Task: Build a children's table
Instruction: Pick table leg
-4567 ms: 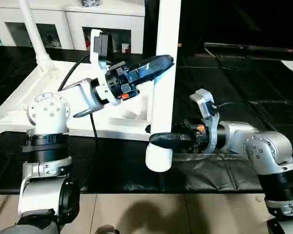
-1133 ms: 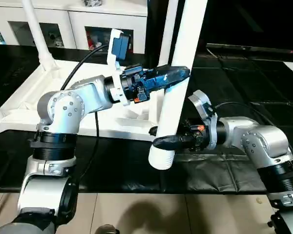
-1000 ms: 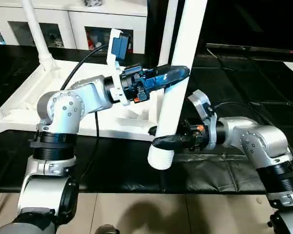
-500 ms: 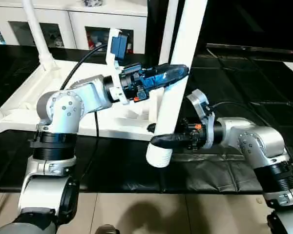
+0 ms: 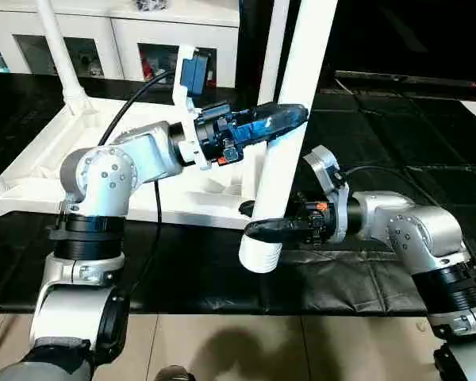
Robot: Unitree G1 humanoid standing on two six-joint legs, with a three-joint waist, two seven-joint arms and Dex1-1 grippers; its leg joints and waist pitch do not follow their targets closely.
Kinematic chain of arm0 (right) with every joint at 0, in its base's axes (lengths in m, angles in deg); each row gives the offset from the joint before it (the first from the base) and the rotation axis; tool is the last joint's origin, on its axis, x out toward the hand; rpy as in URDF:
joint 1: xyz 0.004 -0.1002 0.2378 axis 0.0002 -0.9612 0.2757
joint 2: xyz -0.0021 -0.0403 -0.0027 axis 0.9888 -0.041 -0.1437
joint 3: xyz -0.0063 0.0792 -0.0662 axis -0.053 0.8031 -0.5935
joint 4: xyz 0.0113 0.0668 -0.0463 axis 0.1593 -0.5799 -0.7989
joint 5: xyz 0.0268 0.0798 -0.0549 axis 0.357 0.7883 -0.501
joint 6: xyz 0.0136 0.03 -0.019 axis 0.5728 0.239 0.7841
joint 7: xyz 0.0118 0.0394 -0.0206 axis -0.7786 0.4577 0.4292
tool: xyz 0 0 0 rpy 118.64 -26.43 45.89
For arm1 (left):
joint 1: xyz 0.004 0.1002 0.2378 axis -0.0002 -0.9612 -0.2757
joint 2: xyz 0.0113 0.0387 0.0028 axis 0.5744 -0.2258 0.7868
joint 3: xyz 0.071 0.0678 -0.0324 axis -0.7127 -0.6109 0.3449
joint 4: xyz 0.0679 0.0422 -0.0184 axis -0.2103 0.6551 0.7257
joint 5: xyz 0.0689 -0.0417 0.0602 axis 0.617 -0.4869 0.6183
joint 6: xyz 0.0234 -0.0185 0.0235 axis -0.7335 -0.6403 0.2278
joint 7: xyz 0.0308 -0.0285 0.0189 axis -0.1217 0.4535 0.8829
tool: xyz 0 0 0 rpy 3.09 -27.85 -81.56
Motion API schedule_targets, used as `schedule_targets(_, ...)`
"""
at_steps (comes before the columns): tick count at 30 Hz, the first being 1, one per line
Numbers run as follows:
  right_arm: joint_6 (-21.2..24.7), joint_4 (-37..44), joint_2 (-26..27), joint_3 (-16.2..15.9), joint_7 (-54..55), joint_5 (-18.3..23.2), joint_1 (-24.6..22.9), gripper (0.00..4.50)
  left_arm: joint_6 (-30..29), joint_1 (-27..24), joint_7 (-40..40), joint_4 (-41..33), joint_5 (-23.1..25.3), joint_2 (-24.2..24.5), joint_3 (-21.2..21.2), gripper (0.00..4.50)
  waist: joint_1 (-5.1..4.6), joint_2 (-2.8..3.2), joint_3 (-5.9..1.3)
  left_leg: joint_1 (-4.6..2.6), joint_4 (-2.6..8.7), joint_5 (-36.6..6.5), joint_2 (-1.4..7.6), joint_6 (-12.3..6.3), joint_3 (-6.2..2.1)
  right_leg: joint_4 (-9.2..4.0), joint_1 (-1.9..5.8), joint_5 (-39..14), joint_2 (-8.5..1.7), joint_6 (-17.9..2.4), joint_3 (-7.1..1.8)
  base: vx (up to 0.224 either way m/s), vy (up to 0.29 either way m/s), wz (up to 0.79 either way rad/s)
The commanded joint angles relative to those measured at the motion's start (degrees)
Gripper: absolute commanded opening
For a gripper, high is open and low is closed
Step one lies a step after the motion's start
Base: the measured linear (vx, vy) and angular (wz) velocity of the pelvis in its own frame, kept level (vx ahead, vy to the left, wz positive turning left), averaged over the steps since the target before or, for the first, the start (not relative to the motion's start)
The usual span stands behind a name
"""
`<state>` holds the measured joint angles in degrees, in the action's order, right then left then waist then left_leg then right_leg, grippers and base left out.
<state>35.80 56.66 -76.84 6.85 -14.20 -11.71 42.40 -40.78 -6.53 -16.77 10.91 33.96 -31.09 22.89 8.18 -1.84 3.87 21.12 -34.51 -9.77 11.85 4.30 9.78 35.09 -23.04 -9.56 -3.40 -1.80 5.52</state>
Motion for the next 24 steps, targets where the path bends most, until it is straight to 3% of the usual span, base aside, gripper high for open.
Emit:
schedule_targets(1, 0.3, 0.4, 0.2, 1.3, 0.6, 0.4, 0.2, 2.97, 0.1, 1.9, -0.5, -0.8, -0.8, -0.3, -0.2, 1.77, -0.02, 0.27, -4.84, -0.50, 3.36, -8.2, 1.31, 0.21, -0.31, -4.10, 3.66, -14.3, -4.60, -8.1, -3.07, 0.000, 0.000, 0.00)
schedule_targets(9, 0.5, 0.3, 0.5, 1.2, 0.8, 0.5, 0.2, 2.97, 0.1, 2.1, -0.4, -0.9, -0.8, -0.5, -0.2, 1.77, -0.01, 0.29, -4.84, -0.50, 3.37, -8.1, 1.32, 0.28, -0.31, -4.08, 3.67, -14.0, -4.57, -8.1, -3.06, 0.000, 0.000, 0.00)
schedule_targets(16, 0.7, 0.1, 0.6, 1.2, 0.7, 0.5, 0.3, 2.31, 0.1, 2.0, -0.4, -1.1, -0.9, -0.5, -0.1, 1.77, 0.00, 0.32, -4.86, -0.55, 3.39, -8.1, 1.37, 0.28, -0.34, -4.06, 3.64, -13.9, -4.58, -8.1, -3.06, 0.000, 0.000, 0.00)
schedule_targets(24, 0.1, -0.5, 0.9, 1.5, 2.1, 0.0, 0.2, 2.03, -2.1, 2.8, 3.2, 0.2, -1.6, -1.3, 1.3, 1.77, -0.07, 0.41, -4.85, -0.53, 3.29, -8.3, 1.32, 0.47, -0.28, -3.98, 3.60, -13.6, -4.50, -8.2, -3.06, 0.000, 0.000, 0.00)
